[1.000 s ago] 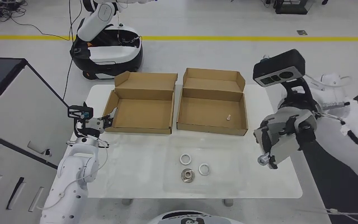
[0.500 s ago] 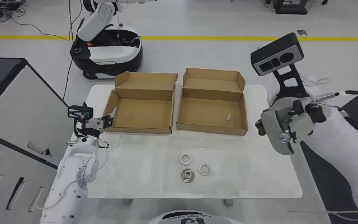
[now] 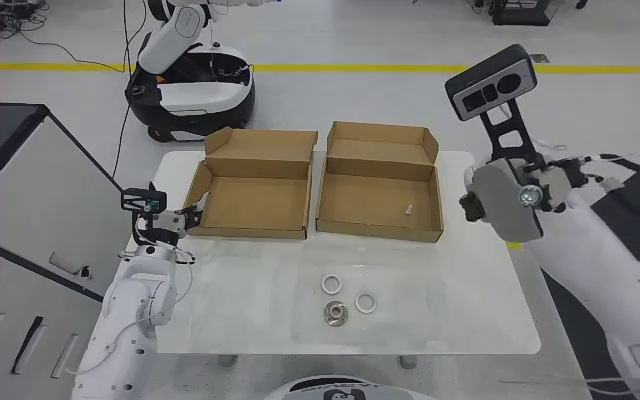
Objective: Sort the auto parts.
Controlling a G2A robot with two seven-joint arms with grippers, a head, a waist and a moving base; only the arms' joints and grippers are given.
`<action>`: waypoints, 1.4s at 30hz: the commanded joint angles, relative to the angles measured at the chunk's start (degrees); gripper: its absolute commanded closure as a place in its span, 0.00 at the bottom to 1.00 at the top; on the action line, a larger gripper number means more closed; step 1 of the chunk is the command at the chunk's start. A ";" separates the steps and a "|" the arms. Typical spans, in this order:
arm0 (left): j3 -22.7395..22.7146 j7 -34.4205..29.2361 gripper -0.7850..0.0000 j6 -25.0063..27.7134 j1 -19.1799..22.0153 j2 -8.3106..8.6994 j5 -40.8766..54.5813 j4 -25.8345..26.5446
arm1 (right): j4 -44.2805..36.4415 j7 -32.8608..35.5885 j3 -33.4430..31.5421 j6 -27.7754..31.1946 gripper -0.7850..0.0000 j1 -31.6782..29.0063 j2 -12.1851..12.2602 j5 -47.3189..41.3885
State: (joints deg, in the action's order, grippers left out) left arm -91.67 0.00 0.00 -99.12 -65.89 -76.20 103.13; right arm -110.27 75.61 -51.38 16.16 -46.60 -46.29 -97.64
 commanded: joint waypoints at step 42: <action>0.00 0.00 0.00 0.00 0.00 0.00 0.00 0.00 | 2.13 -2.79 -9.09 -8.83 1.00 -10.13 -4.95 13.18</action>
State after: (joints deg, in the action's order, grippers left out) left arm -91.67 0.00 0.00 -99.12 -65.89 -76.20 103.13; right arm -108.10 72.85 -60.28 7.30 -56.44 -51.15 -83.88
